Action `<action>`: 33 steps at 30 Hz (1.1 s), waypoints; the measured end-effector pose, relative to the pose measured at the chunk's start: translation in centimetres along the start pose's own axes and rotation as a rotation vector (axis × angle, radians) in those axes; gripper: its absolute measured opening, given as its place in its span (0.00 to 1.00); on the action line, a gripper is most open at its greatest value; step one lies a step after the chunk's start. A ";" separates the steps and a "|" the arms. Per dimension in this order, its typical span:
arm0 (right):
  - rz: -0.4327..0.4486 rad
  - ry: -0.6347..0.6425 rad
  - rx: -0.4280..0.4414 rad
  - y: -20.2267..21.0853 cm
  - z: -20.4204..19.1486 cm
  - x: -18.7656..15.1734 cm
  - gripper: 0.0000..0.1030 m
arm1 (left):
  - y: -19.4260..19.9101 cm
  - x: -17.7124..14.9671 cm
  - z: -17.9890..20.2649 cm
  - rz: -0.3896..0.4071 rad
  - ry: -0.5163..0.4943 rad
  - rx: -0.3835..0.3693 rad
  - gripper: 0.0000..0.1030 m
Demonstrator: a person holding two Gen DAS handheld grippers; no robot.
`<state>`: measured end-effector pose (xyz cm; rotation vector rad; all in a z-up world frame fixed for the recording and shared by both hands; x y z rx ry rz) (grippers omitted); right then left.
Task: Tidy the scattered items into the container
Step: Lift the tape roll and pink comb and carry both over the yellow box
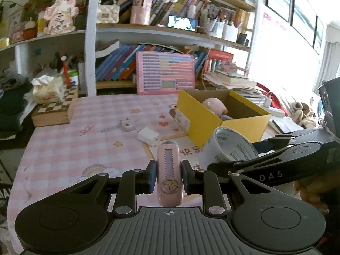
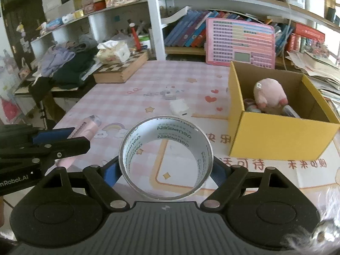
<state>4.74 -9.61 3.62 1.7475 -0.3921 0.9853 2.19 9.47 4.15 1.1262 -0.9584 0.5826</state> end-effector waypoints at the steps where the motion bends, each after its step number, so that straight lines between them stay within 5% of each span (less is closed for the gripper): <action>1: 0.000 -0.005 -0.006 0.2 0.1 -0.1 0.81 | 0.0 0.0 0.1 0.001 -0.003 -0.005 0.22; 33: -0.007 -0.108 -0.158 3.7 6.7 -2.1 0.81 | -4.2 1.3 6.6 -0.031 -0.096 -0.187 0.22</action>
Point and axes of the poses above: each gripper's, at about its wrist camera, not at the fingertips, and y roughly against the way its jaws point, z to its right, x to its top, the point moved 1 cm from there along -y, roughly the way its jaws point, and after that the axes turned 3 degrees about z, right-handed, at the moved point
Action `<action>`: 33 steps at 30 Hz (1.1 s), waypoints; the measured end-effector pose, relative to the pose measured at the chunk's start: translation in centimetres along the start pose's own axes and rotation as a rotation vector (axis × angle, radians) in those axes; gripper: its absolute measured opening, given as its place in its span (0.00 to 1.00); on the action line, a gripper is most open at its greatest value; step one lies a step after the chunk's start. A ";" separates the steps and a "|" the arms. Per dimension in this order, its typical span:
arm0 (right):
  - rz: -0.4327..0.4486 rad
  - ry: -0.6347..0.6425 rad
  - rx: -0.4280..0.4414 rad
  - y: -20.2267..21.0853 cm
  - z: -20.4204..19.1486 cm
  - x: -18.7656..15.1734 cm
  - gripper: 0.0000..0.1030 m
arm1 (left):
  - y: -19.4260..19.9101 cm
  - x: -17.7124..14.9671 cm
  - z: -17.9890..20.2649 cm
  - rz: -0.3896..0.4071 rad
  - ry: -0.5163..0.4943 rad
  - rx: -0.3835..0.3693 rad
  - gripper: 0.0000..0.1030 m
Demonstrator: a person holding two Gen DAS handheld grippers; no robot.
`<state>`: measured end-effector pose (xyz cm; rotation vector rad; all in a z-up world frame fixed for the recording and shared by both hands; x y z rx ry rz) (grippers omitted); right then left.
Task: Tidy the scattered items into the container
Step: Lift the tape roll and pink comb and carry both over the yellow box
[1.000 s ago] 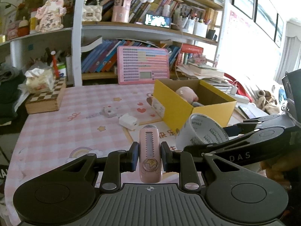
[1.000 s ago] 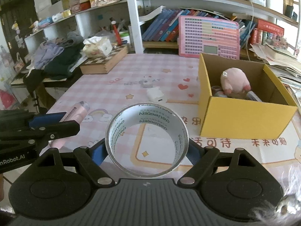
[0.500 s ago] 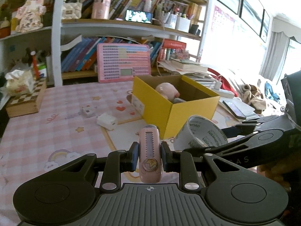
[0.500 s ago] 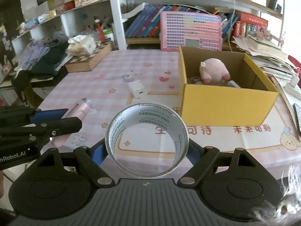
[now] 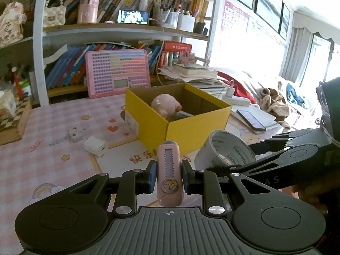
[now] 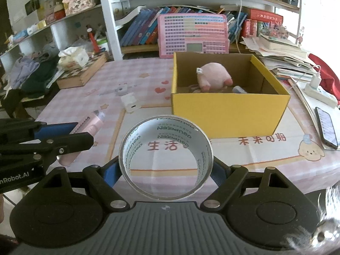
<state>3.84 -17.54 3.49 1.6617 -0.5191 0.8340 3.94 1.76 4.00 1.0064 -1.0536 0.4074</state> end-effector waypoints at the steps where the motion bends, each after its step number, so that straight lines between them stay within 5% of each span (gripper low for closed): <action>1: 0.000 -0.003 -0.001 0.0 0.3 0.0 0.81 | -0.2 0.1 0.2 0.000 -0.003 -0.002 0.22; 18: 0.015 -0.056 -0.019 -0.7 8.0 1.7 0.81 | -6.1 3.1 4.9 -0.015 -0.059 -0.026 0.22; 33: 0.193 0.027 0.021 -2.3 14.9 7.8 0.81 | -11.7 8.8 7.3 0.065 -0.103 0.040 0.22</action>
Point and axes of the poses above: each gripper's, at about its wrist camera, not at the fingertips, and y roughly against the way its jaws point, z to its right, x to its top, the point moved 1 cm from there along -y, roughly the way its jaws point, and after that the axes turned 3 degrees about z, right-handed, at the moved point
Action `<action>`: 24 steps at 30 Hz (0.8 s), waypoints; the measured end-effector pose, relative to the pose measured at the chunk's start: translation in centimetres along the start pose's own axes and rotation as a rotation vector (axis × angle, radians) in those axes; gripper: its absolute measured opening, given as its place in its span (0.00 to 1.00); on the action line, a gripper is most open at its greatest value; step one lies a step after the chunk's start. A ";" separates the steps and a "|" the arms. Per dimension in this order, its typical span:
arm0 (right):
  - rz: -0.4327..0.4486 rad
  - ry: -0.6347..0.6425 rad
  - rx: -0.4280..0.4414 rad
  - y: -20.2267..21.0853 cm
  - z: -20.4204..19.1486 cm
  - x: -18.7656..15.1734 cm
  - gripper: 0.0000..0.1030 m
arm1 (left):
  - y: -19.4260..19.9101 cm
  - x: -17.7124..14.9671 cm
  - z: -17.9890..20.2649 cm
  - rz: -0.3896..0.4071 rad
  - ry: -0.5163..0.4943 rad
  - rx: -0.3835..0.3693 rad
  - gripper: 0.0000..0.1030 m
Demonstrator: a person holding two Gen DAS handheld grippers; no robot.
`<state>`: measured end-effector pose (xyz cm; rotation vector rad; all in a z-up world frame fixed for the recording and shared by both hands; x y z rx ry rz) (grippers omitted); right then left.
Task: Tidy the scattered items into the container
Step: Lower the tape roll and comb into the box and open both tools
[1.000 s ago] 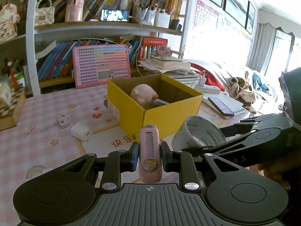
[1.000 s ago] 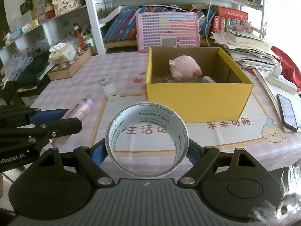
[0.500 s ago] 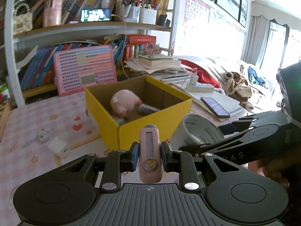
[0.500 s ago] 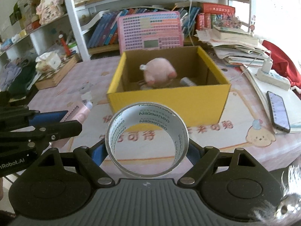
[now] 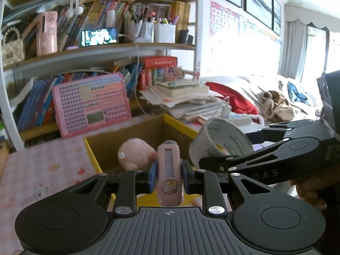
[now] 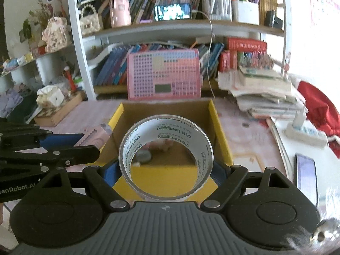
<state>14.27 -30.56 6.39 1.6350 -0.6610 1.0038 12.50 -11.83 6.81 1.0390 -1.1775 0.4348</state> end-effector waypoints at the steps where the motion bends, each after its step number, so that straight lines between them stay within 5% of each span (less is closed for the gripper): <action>1: 0.008 0.009 0.010 -0.4 0.3 0.3 0.81 | -0.3 0.3 -0.1 0.000 0.000 0.012 0.22; 10: 0.061 0.114 0.081 -4.5 1.2 2.9 0.81 | -2.9 1.3 -1.4 -0.056 0.033 0.107 0.22; 24: -0.088 0.210 0.118 -11.4 2.2 3.4 0.81 | -9.0 3.8 -2.7 -0.141 -0.088 0.106 0.22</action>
Point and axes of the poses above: each gripper's, at about its wrist camera, not at the fingertips, and y roughly against the way its jaws point, z to its right, x to its top, the point moved 1 cm from there along -y, roughly the way its jaws point, and after that the axes turned 3 degrees about z, right-handed, at the moved point
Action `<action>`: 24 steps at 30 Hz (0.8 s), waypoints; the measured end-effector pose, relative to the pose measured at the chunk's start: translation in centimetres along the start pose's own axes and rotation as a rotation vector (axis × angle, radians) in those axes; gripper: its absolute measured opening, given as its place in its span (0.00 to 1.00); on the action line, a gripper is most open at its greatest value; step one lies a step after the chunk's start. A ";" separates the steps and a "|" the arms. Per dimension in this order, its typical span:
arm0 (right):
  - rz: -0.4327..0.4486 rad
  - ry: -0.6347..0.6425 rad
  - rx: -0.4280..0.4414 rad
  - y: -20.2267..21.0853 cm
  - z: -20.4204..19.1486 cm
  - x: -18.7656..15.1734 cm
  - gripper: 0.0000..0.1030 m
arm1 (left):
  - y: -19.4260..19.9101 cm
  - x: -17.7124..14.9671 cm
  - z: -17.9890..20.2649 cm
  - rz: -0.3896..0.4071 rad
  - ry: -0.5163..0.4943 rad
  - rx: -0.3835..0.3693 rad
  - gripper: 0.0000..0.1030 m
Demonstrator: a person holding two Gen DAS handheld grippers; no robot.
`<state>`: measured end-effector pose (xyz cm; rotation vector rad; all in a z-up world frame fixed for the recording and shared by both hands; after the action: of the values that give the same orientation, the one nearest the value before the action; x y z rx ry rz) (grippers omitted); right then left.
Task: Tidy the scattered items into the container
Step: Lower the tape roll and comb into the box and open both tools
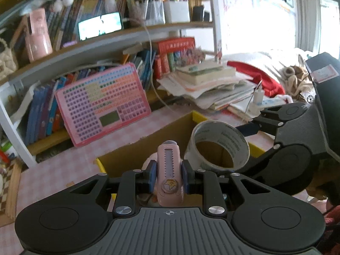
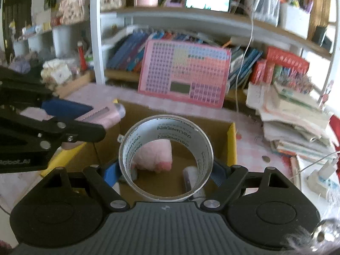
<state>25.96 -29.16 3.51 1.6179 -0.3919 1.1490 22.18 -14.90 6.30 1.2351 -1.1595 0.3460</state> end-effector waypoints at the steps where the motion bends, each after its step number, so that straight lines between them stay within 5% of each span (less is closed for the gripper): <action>1: -0.018 0.001 0.010 -0.5 0.0 -0.1 0.81 | -0.5 -0.2 -0.1 -0.013 0.018 -0.007 0.22; 13: -0.226 -0.011 0.091 -4.7 -0.4 -2.0 0.81 | -4.6 -3.2 -0.7 -0.141 0.147 -0.047 0.23; 24: -0.242 -0.068 0.123 -4.9 0.1 -2.4 0.81 | -5.0 -3.8 -1.0 -0.145 0.222 -0.040 0.24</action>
<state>28.41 -28.03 -1.27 1.7616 -0.1649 0.9517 24.78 -14.53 0.49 1.2059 -0.8785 0.3401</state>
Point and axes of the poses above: each gripper's, at about its wrist camera, not at the fingertips, and y roughly against the way its jaws point, z to its right, x to its top, the point moved 1 cm from there along -y, roughly the way its jaws point, and after that the axes turned 3 degrees about z, right-handed, at the moved point
